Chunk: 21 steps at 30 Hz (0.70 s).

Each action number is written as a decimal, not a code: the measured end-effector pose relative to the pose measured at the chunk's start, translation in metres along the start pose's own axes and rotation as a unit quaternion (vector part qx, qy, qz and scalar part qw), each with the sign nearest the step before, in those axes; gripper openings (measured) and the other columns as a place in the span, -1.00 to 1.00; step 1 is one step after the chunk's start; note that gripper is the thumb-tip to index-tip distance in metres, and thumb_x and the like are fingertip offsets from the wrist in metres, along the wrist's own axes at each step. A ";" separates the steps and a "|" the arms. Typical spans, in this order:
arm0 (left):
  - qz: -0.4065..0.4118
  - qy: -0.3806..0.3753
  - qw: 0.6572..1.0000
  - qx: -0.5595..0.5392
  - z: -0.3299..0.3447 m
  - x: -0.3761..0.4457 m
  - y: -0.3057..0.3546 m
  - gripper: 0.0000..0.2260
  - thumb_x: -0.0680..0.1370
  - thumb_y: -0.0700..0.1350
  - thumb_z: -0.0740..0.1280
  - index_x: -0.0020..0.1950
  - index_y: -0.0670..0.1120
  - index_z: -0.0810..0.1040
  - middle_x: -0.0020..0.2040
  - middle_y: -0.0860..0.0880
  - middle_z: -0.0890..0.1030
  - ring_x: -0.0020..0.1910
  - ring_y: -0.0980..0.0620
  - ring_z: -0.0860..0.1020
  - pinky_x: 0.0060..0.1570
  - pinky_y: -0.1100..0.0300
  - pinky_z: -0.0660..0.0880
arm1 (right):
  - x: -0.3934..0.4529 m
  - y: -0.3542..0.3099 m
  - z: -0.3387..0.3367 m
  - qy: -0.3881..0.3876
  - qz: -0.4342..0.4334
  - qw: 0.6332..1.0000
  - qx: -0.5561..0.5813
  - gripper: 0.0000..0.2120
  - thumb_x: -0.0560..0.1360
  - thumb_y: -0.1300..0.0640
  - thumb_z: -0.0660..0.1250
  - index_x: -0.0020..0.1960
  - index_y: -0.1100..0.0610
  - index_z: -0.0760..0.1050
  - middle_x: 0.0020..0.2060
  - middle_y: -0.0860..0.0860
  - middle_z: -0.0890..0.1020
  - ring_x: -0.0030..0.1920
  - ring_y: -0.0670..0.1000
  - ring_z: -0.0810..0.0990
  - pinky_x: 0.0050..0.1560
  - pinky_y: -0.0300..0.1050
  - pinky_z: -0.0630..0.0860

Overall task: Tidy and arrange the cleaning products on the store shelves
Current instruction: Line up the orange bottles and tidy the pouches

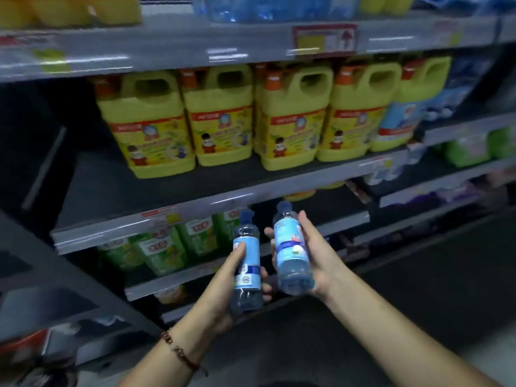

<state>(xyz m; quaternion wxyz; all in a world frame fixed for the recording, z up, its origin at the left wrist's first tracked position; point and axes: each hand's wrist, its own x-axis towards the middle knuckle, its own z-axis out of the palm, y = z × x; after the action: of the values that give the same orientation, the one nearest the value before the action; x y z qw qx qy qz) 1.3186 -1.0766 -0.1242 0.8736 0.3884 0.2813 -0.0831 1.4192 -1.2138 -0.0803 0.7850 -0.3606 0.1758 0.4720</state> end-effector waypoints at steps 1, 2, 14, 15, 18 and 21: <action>-0.001 -0.009 1.000 0.014 0.015 0.005 -0.007 -0.46 0.37 0.17 0.46 0.15 -0.18 0.48 -0.23 -0.17 0.60 -0.42 -0.09 0.59 -0.41 0.08 0.59 | -0.009 -0.008 -0.021 -0.005 0.011 1.000 0.027 -0.34 0.53 -0.31 0.25 0.05 0.34 0.60 -0.32 0.14 0.63 -0.45 0.07 0.65 -0.49 -0.09 0.62; 0.006 -0.019 0.999 0.038 0.031 0.010 -0.014 -0.48 0.36 0.09 0.53 0.16 -0.14 0.46 -0.24 -0.14 0.60 -0.43 -0.08 0.59 -0.40 0.08 0.59 | -0.020 -0.017 -0.042 -0.005 0.013 0.999 0.053 -0.34 0.52 -0.30 0.26 0.06 0.35 0.59 -0.26 0.16 0.65 -0.41 0.09 0.67 -0.46 -0.08 0.64; 0.046 -0.129 0.940 0.313 0.250 0.070 -0.126 -0.47 0.34 -0.13 0.48 0.29 -0.04 0.44 -0.05 -0.14 0.56 -0.20 -0.04 0.59 -0.31 0.14 0.57 | -0.166 -0.106 -0.271 0.048 -0.177 0.963 0.196 -0.47 0.28 0.23 0.59 0.21 0.32 0.57 0.12 0.25 0.68 -0.05 0.25 0.73 -0.05 0.08 0.70; 0.059 -0.134 0.931 0.335 0.265 0.075 -0.135 -0.46 0.33 -0.11 0.49 0.28 0.01 0.45 -0.04 -0.12 0.58 -0.20 0.00 0.60 -0.29 0.16 0.57 | -0.178 -0.113 -0.284 0.063 -0.176 0.961 0.205 -0.59 0.42 0.13 0.48 0.22 0.26 0.58 0.12 0.21 0.69 -0.08 0.22 0.73 -0.13 0.04 0.71; 0.136 -0.137 0.874 0.446 0.303 0.088 -0.158 -0.45 0.36 -0.05 0.57 0.27 0.17 0.45 0.04 0.02 0.65 -0.11 0.05 0.66 -0.11 0.16 0.58 | -0.207 -0.130 -0.320 0.092 -0.171 0.956 0.220 -0.63 0.49 -0.05 0.39 0.18 0.16 0.58 -0.07 0.14 0.71 -0.30 0.06 0.70 -0.34 -0.10 0.66; 0.231 -0.152 0.790 0.548 0.332 0.096 -0.170 -0.41 0.44 -0.12 0.56 0.32 0.29 0.37 0.06 0.25 0.62 -0.03 0.19 0.63 -0.03 0.18 0.57 | -0.219 -0.138 -0.343 0.203 -0.251 0.946 0.034 -0.64 0.46 0.10 0.48 0.23 0.11 0.53 -0.17 0.08 0.66 -0.30 0.00 0.64 -0.27 -0.11 0.62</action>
<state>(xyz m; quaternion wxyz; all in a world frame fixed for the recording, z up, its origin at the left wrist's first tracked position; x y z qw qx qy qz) 1.4777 -1.4263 -0.1055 0.5392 0.8374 -0.0454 -0.0772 1.4531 -1.6399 -0.1224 0.8374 -0.4545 0.2512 0.1707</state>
